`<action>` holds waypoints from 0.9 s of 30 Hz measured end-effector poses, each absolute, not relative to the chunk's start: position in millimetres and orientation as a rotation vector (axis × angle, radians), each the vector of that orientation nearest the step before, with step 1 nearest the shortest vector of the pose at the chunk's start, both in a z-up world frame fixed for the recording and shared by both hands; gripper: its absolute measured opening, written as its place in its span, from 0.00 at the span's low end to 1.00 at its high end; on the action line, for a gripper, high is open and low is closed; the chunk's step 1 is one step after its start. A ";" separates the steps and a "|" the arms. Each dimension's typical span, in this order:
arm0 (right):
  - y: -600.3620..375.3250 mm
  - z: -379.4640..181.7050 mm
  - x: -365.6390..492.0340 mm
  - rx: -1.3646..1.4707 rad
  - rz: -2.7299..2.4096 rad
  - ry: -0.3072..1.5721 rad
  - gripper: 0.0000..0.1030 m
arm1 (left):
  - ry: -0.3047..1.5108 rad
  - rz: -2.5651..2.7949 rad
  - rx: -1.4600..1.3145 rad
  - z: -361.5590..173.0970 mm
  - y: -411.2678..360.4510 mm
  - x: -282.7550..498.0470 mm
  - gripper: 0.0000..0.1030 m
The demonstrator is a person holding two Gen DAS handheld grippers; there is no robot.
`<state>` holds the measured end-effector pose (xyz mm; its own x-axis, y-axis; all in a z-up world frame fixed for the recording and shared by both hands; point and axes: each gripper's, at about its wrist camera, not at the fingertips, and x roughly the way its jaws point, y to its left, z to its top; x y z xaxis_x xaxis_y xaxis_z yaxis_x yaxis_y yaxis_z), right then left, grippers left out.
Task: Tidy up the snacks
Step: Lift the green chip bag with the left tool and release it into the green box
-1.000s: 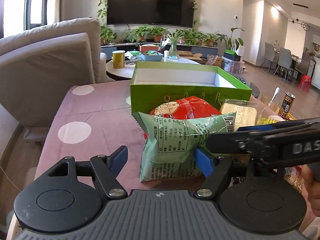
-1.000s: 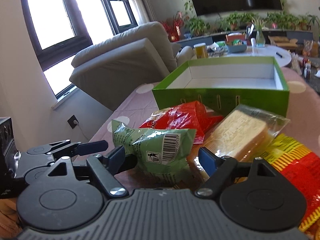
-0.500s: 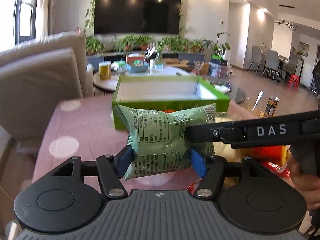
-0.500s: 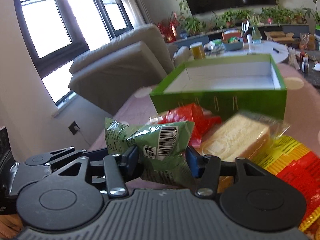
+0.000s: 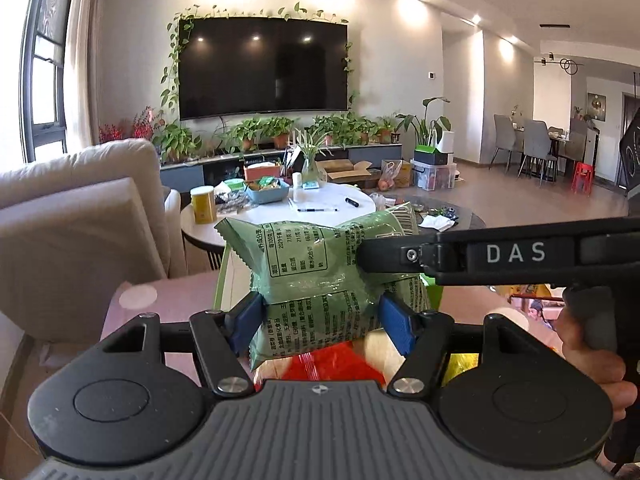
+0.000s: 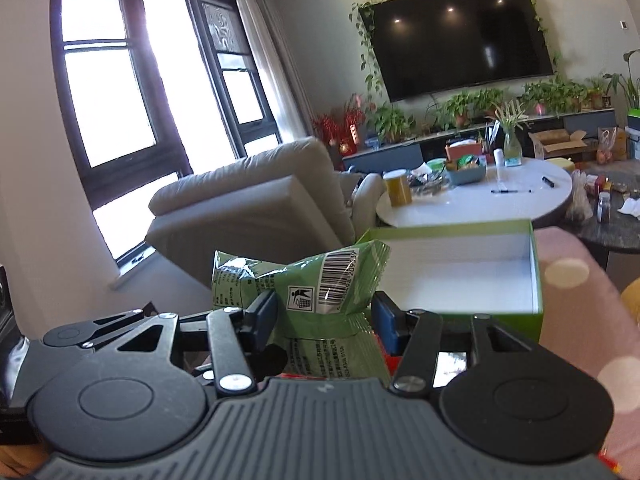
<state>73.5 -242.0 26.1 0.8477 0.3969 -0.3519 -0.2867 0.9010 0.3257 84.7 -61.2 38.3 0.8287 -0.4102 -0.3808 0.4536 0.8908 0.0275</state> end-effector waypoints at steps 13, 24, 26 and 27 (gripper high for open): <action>-257.2 23.3 135.3 0.324 0.358 0.430 0.63 | 0.371 -0.435 0.179 46.1 -83.7 148.4 0.62; -261.2 -2.8 185.5 0.360 0.332 0.521 0.63 | 0.460 -0.424 0.201 14.5 -97.6 207.5 0.62; -260.0 -7.9 193.8 0.371 0.325 0.544 0.63 | 0.481 -0.421 0.203 7.6 -98.5 216.1 0.62; -259.4 -11.3 197.6 0.377 0.322 0.558 0.63 | 0.493 -0.420 0.201 3.5 -98.2 220.5 0.63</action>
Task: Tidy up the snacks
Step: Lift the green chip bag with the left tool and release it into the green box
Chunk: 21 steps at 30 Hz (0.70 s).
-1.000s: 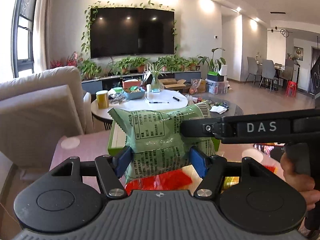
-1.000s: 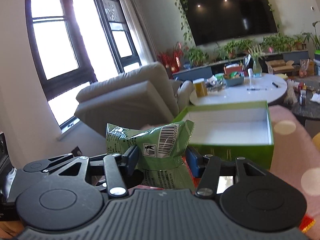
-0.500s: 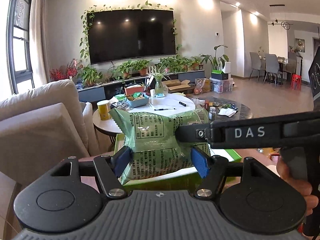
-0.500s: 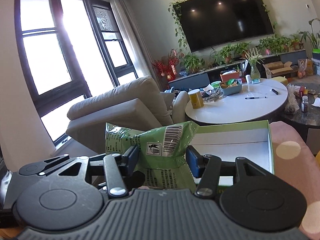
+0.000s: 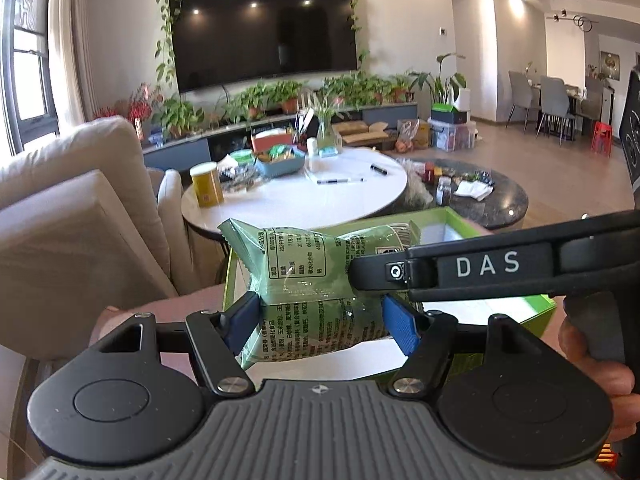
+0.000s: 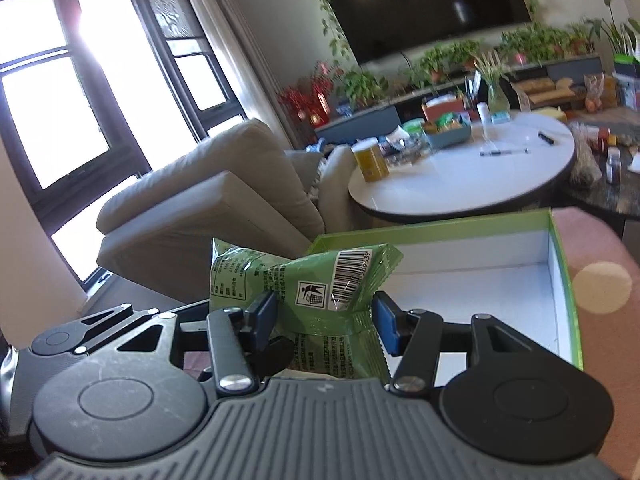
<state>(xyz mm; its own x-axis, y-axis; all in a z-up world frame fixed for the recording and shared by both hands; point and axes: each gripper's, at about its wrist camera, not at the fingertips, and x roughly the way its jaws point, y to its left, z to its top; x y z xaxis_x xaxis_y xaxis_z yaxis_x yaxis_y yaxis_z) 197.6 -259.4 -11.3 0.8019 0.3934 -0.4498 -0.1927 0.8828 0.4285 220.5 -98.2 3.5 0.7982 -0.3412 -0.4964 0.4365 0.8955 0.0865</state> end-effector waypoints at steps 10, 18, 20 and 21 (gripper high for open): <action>-248.5 -36.3 214.7 0.382 0.314 0.688 0.63 | 0.612 -0.421 0.187 -25.8 -93.6 244.2 0.66; -247.7 -46.7 219.4 0.416 0.337 0.755 0.63 | 0.693 -0.407 0.073 -29.0 -81.9 247.7 0.69; -247.5 -46.1 218.2 0.419 0.339 0.763 0.63 | 0.692 -0.403 0.077 -28.2 -81.5 244.6 0.69; -247.4 -45.7 216.8 0.415 0.338 0.765 0.63 | 0.689 -0.400 0.080 -27.9 -81.9 241.7 0.69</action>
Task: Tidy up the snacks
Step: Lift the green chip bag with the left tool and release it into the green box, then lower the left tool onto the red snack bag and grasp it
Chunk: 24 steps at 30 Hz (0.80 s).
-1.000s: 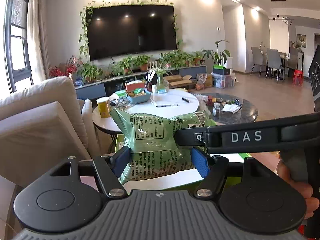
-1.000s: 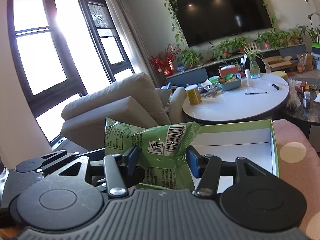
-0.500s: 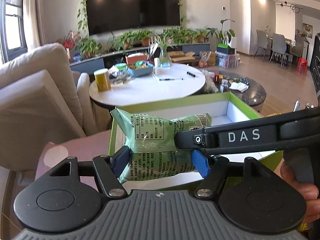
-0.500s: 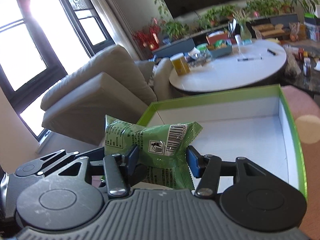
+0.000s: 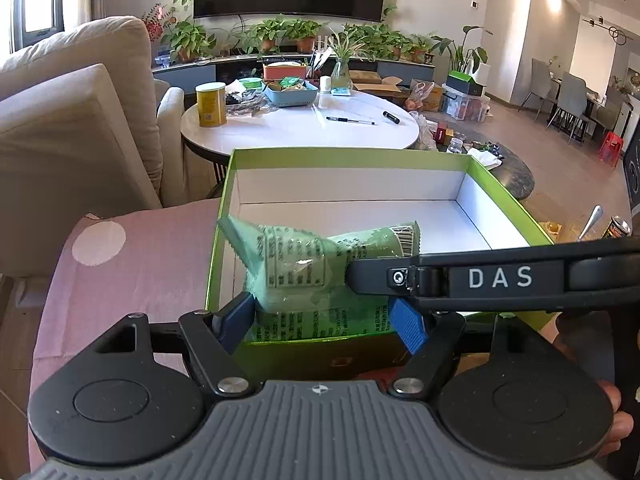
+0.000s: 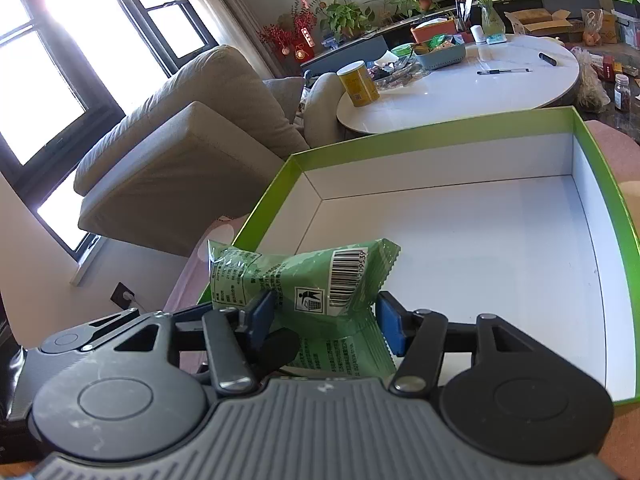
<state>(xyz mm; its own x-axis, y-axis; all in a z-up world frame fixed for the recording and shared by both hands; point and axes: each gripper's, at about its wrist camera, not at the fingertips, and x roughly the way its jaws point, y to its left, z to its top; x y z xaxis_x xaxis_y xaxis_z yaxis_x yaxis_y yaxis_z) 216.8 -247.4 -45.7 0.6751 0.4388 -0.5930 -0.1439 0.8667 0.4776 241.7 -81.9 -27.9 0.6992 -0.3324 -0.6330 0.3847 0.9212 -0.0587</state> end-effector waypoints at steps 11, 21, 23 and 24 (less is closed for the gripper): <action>-239.4 -44.4 203.1 0.351 0.354 0.793 0.64 | 0.677 -0.386 0.074 -24.4 -81.2 209.4 0.68; -239.3 -2.6 172.7 0.255 0.373 0.675 0.68 | 0.594 -0.328 0.109 2.6 -72.1 168.9 0.77; -244.7 6.8 163.4 0.257 0.373 0.647 0.68 | 0.578 -0.311 0.102 8.3 -68.1 160.0 0.78; -247.6 10.5 159.2 0.257 0.370 0.635 0.68 | 0.570 -0.302 0.098 11.1 -65.2 154.6 0.79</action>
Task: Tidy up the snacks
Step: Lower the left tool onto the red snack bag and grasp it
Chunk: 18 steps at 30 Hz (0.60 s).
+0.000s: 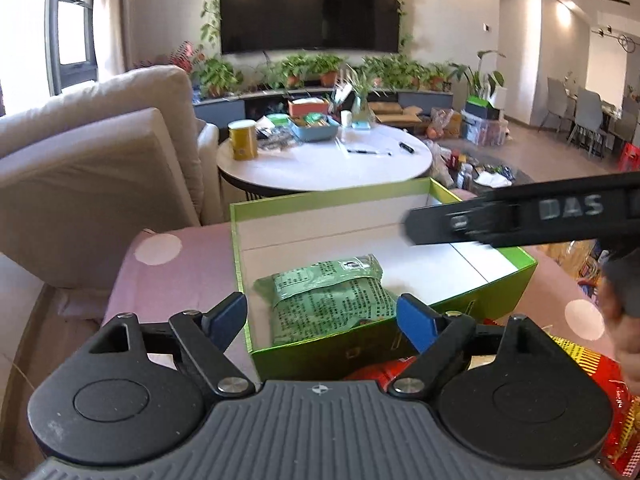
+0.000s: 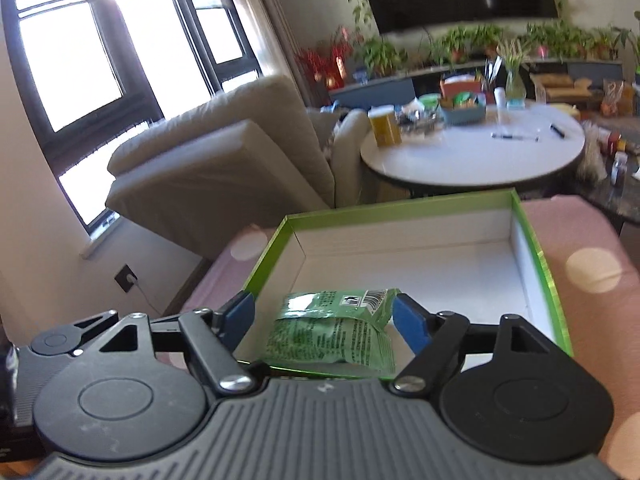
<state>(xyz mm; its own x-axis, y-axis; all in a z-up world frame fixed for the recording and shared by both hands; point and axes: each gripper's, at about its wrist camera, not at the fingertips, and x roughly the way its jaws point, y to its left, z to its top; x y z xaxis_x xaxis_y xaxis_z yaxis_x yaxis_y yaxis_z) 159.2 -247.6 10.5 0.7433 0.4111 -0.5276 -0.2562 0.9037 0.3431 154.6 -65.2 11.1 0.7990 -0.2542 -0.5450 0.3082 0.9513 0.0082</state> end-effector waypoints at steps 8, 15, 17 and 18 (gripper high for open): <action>-258.1 12.5 123.1 0.253 0.354 0.625 0.68 | 0.581 -0.251 0.062 8.3 -42.2 122.5 0.82; -246.4 -12.8 114.0 0.290 0.350 0.718 0.68 | 0.651 -0.233 0.029 -16.3 -39.1 115.1 0.82; -242.0 -16.6 112.1 0.290 0.340 0.734 0.68 | 0.661 -0.232 0.046 -23.7 -42.8 112.4 0.82; -239.5 -18.7 112.6 0.288 0.330 0.741 0.68 | 0.666 -0.240 0.056 -27.4 -45.7 111.9 0.82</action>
<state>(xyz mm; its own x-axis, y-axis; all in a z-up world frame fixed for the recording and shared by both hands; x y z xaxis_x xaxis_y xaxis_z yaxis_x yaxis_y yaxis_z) 112.6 -239.5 -18.7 0.6909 0.3908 -0.6082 -0.1900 0.9099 0.3688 111.9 -45.7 -27.4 0.7595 -0.2023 -0.6182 0.2381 0.9709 -0.0252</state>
